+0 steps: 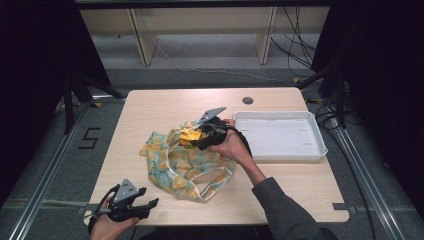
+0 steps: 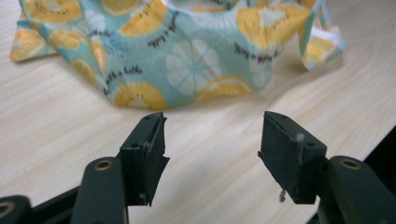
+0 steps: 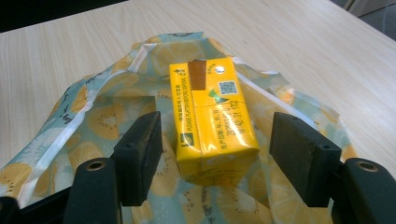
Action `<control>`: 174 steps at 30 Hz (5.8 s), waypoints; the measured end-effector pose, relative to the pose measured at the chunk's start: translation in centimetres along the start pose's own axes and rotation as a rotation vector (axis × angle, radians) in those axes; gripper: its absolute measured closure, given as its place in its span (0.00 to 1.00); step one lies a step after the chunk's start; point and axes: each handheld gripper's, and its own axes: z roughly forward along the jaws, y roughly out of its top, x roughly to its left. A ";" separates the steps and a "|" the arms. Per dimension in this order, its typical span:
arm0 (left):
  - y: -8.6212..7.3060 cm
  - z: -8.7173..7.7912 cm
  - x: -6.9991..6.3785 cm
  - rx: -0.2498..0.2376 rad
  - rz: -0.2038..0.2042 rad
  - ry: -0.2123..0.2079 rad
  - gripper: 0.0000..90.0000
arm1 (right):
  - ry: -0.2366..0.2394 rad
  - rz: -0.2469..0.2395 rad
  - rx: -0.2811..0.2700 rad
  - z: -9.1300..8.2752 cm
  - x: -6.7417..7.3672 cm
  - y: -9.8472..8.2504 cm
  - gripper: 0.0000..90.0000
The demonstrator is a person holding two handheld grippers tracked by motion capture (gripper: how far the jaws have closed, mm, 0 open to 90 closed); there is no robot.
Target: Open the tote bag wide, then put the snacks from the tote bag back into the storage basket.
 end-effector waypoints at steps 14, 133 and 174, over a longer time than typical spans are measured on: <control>-0.4 0.3 -0.5 0.021 0.044 0.006 0.41 | 0.032 -0.010 0.111 2.9 -0.1 1.1 0.28; -0.9 1.2 -0.5 0.044 -0.006 0.032 0.30 | -0.143 -0.060 0.257 -14.3 -6.4 3.3 0.58; -1.0 1.2 -0.3 0.074 0.012 0.032 0.30 | -0.113 0.042 0.365 -10.3 -9.4 -5.4 0.58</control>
